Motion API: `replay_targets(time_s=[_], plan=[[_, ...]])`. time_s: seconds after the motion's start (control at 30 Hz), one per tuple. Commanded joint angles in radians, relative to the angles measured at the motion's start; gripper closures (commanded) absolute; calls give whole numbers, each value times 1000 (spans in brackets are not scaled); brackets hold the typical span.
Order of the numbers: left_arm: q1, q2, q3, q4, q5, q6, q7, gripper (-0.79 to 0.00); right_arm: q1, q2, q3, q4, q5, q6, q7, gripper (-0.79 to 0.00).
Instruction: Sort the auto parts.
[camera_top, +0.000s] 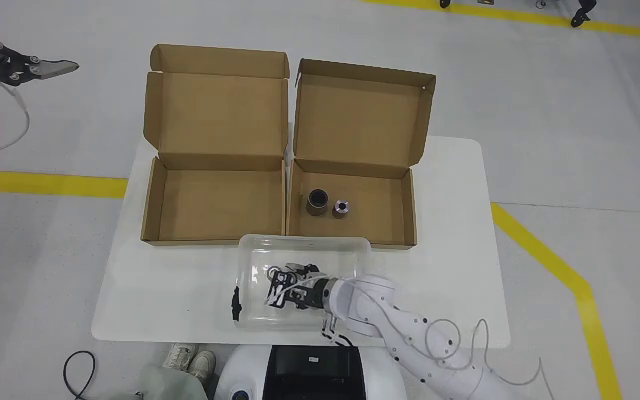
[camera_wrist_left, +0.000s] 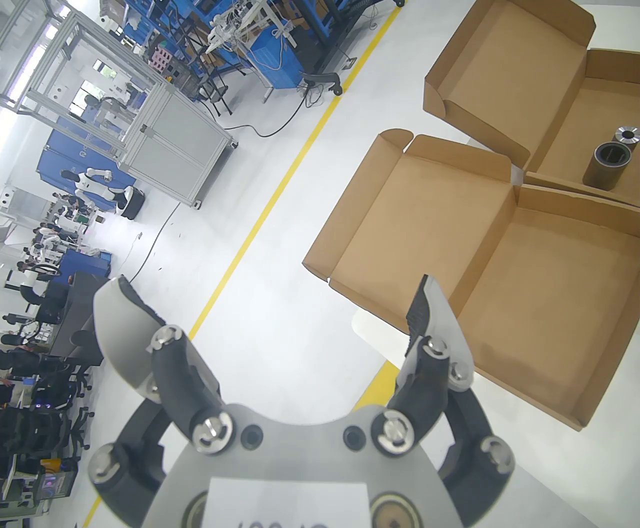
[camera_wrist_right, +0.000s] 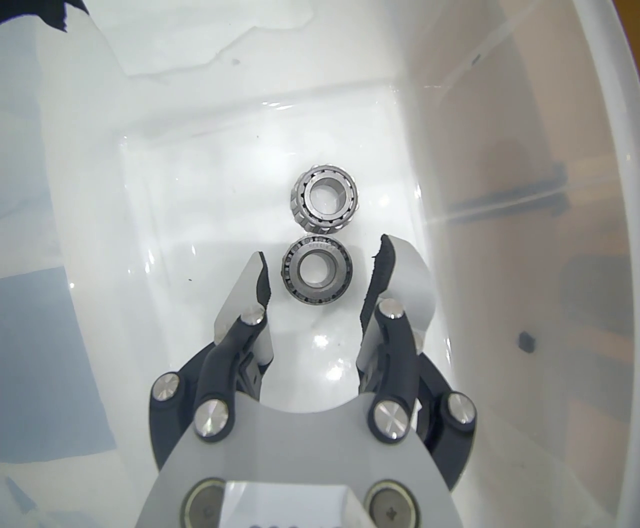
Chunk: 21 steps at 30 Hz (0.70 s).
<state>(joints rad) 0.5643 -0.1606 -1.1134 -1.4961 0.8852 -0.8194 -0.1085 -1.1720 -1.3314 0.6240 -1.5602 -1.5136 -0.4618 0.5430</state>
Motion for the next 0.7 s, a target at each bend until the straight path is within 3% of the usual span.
replay_targets(time_s=[0.0, 0.1, 0.23, 0.3, 0.53, 0.67], plan=[[0, 0, 0, 0, 0, 0, 0, -785, 4, -3, -4, 8, 0, 3, -3, -382], [0, 0, 0, 0, 0, 0, 0, -785, 10, -7, -7, 20, 0, 5, -2, -332], [0, 0, 0, 0, 0, 0, 0, -785, 14, -11, -9, 28, 1, 7, 1, -188], [0, 0, 0, 0, 0, 0, 0, -785, 14, -12, -8, 28, -4, 13, 1, 0], [0, 0, 0, 0, 0, 0, 0, -785, 5, -10, 6, -7, -25, 22, 0, 0], [0, 0, 0, 0, 0, 0, 0, -785, -20, 0, 37, -46, -17, 17, -72, 0]])
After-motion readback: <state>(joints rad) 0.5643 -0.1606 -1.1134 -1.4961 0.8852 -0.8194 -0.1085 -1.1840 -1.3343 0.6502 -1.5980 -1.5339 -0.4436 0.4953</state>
